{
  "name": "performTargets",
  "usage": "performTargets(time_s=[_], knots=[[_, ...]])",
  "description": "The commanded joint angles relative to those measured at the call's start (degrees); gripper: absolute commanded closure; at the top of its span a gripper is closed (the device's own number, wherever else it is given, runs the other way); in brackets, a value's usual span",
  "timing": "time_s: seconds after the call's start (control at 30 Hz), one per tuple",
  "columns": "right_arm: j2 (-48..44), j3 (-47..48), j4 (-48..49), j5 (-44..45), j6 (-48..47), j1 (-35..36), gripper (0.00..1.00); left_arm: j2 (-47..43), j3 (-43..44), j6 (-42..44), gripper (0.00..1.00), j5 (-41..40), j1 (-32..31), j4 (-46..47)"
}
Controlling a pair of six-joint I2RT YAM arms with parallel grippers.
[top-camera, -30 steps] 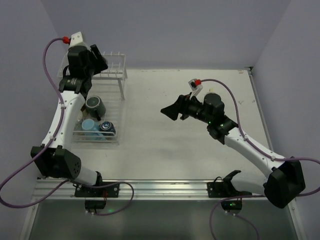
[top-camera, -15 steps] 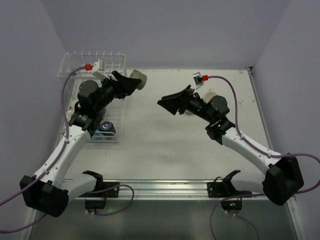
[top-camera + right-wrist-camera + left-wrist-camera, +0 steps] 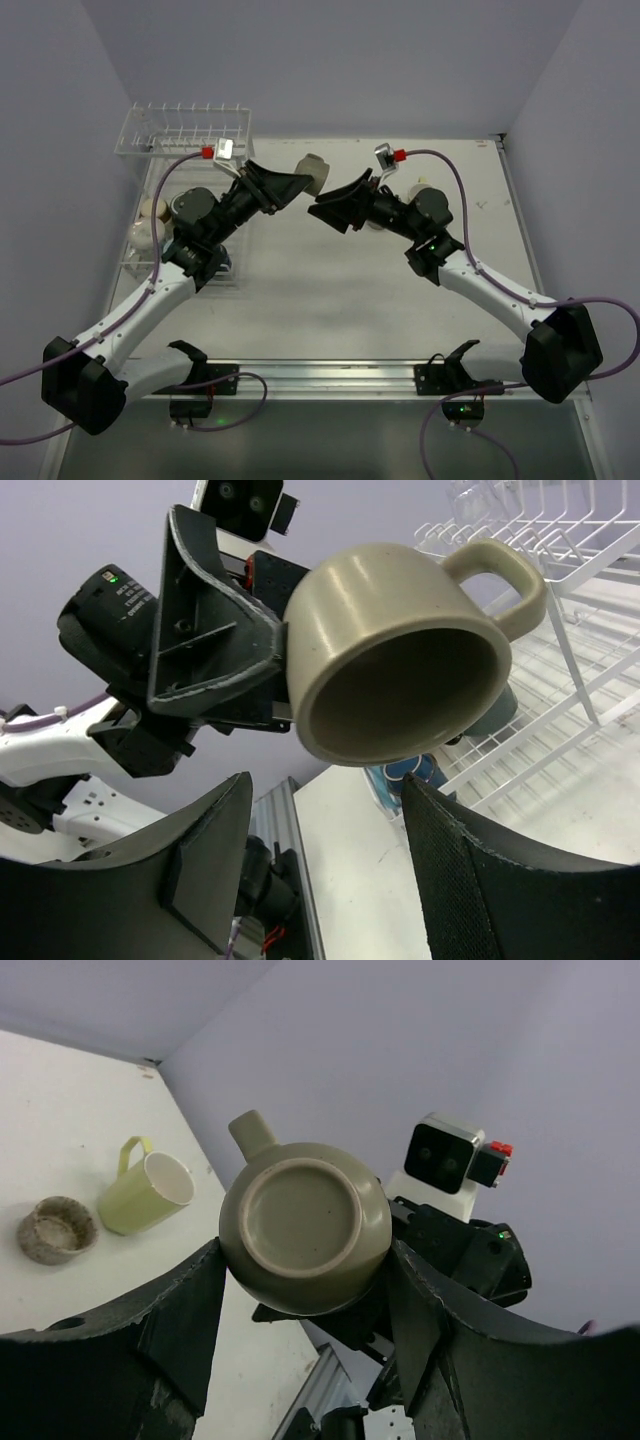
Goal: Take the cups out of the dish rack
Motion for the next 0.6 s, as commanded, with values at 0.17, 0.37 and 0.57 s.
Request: performTargets(time_s=[0.17, 0.37, 0.57], knots=[[-2.5, 3.3, -1.9, 2.0, -7.2, 0.3, 0.41, -0.8, -0.9, -3.7, 0.83, -1.6, -2.7, 8.0], [-6.2, 1.9, -6.8, 4.5, -11.3, 0.8, 0.42, -0.9, -1.7, -3.1, 0.83, -3.3, -3.2, 7.3], [-8.7, 1.1, -10.9, 7.7, -13.4, 0.9, 0.36, -0.5, -1.9, -2.2, 0.83, -4.5, -4.2, 6.8]])
